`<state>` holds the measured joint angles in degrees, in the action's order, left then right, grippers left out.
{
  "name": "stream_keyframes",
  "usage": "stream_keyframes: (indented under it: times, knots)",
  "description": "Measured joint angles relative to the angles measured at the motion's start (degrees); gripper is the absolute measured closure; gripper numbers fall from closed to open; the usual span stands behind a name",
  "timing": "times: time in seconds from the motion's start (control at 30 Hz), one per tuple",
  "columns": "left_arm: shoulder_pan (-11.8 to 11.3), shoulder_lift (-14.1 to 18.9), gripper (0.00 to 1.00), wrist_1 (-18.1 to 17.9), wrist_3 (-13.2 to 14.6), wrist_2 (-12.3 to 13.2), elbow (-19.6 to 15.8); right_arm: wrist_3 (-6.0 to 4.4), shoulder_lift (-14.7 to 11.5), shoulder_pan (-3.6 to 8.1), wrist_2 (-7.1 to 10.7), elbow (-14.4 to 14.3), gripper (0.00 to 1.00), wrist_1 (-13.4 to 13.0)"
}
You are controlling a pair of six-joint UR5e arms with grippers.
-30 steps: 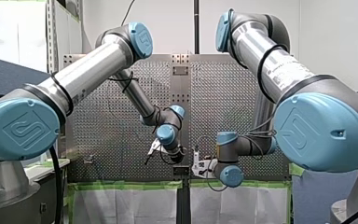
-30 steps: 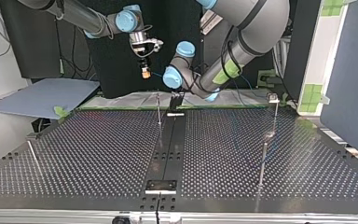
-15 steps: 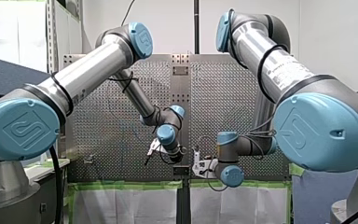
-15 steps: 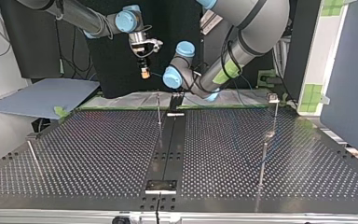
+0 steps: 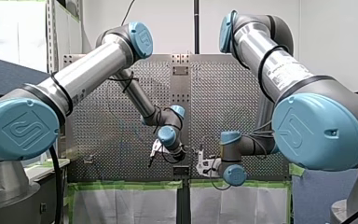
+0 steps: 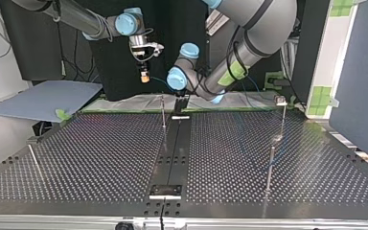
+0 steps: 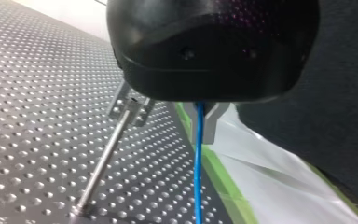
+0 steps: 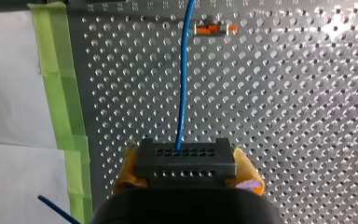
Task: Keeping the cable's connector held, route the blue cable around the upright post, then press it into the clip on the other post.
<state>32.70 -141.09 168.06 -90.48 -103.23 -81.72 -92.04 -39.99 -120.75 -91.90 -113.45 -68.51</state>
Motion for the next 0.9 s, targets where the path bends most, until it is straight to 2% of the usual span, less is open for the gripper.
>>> stream_keyframes:
  times: [0.27, 0.53, 0.9]
  knots:
    - [0.4, 0.0, 1.0, -3.9, -2.3, -1.0, 0.0, 0.05, 0.0, 1.62, 0.15, 0.4, 1.0, 0.7]
    - [0.5, 0.0, 1.0, -5.8, -3.3, -2.6, 0.0, 0.28, 0.0, 3.05, 0.24, 0.9, 1.0, 1.4]
    - [0.7, 0.0, 1.0, -6.6, -4.4, -3.9, 0.0, 1.64, 0.0, 4.49, 0.38, 2.3, 1.0, 4.1]
